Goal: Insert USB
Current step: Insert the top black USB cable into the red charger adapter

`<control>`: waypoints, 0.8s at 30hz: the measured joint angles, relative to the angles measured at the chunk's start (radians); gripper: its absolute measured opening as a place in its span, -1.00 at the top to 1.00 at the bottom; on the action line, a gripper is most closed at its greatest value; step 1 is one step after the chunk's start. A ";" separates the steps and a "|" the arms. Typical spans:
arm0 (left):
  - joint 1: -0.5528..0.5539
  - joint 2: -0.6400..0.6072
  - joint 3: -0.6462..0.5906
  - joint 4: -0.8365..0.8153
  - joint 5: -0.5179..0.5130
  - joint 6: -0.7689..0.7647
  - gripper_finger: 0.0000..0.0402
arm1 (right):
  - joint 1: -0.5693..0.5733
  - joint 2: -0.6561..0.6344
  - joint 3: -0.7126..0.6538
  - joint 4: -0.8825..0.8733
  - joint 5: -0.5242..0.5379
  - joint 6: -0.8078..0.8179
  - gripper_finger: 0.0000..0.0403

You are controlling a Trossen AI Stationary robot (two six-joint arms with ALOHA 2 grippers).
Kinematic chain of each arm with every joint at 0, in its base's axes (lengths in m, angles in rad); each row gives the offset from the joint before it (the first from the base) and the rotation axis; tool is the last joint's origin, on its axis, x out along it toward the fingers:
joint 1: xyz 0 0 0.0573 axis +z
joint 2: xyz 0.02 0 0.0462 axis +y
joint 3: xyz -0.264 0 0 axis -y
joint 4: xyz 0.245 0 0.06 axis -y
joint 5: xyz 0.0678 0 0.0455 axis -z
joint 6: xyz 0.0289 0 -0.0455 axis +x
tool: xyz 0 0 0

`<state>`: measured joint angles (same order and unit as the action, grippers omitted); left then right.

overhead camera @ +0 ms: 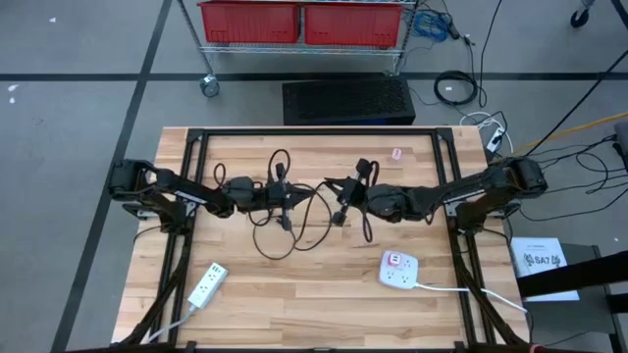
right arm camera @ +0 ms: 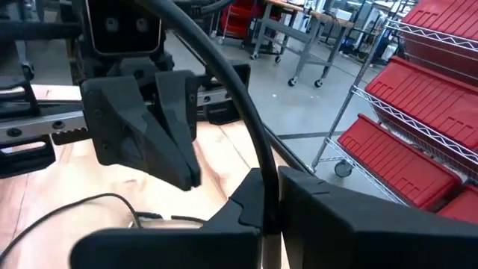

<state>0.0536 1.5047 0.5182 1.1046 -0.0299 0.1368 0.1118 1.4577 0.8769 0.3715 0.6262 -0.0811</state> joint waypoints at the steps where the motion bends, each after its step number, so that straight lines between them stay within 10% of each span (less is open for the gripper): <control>1: 0.000 0.000 0.000 0.000 0.000 0.000 0.98 | 0.002 -0.023 0.000 -0.032 0.000 0.000 1.00; 24: -0.002 0.000 0.000 0.008 0.036 0.000 0.36 | 0.095 -0.196 -0.157 -0.340 0.019 0.345 1.00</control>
<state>0.0517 1.5047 0.5179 1.1123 0.0063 0.1364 0.2066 1.2621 0.7194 0.0311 0.6453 0.2641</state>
